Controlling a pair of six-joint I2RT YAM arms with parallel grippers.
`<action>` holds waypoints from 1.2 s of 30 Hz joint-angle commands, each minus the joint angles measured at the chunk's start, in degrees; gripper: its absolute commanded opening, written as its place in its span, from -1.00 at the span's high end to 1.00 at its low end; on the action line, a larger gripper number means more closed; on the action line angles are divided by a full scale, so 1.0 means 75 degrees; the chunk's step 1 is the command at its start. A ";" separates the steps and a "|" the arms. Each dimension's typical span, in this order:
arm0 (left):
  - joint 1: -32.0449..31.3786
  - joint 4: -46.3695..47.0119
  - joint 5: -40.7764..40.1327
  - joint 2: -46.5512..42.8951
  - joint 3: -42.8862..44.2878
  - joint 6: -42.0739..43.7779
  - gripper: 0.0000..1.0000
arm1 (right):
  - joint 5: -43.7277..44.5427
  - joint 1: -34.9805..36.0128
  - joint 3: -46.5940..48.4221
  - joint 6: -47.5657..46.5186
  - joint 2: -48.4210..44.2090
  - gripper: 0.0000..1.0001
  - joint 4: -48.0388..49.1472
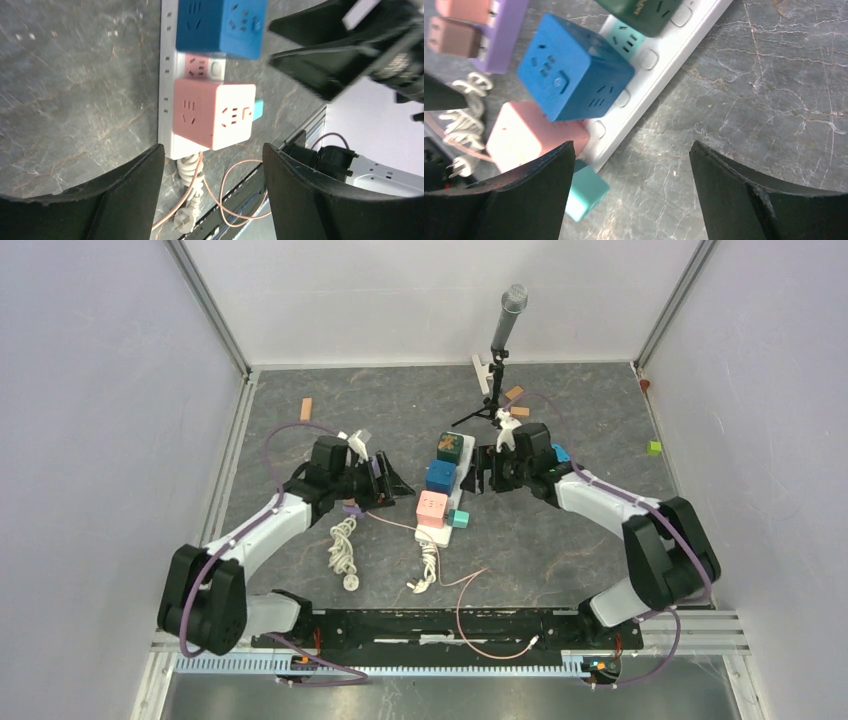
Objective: Insert the plug
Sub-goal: Press the plug into the socket.
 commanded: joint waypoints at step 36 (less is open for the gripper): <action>-0.0921 -0.1235 0.0211 0.2500 0.1305 0.1048 0.11 | -0.3650 -0.0228 -0.2224 0.3796 -0.0318 -0.23 0.2525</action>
